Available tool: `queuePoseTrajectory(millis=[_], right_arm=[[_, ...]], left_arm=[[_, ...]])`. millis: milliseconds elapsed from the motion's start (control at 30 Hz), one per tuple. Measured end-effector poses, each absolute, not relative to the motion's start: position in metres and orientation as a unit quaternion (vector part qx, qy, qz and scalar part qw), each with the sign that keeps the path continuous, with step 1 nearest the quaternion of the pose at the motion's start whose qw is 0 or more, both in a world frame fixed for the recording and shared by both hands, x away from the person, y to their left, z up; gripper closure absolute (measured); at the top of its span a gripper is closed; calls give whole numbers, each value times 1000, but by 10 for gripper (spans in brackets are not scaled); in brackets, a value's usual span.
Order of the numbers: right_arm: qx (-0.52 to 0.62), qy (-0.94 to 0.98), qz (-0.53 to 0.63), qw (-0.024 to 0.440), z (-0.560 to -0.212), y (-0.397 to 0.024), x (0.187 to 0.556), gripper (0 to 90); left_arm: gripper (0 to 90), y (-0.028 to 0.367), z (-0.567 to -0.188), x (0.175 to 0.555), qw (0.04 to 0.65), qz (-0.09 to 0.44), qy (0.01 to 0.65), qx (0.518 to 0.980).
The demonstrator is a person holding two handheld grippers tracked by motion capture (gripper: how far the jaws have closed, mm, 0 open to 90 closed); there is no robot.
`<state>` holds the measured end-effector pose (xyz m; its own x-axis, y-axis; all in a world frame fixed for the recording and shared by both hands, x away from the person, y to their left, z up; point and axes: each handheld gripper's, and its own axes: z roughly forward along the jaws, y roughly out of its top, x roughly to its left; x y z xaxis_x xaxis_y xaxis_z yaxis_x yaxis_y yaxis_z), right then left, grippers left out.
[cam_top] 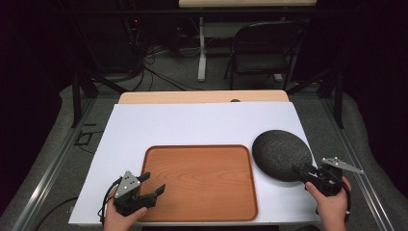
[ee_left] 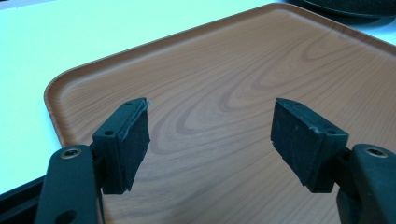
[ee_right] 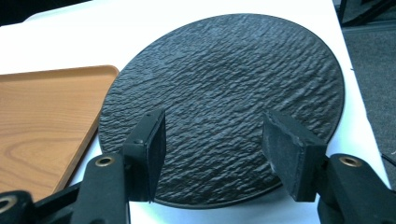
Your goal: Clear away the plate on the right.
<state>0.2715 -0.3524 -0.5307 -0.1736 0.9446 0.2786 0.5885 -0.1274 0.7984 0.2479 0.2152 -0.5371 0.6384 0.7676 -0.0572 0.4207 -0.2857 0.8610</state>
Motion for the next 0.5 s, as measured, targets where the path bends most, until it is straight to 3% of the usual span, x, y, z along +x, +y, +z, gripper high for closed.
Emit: queuePoseTrajectory(millis=[333, 500], right_arm=[[621, 621, 434, 200, -533, -359, 275, 401], [640, 606, 438, 176, -536, -364, 280, 400]], left_arm=[[283, 215, -537, 248, 461, 189, 382, 779], [283, 216, -537, 248, 462, 186, 380, 780]])
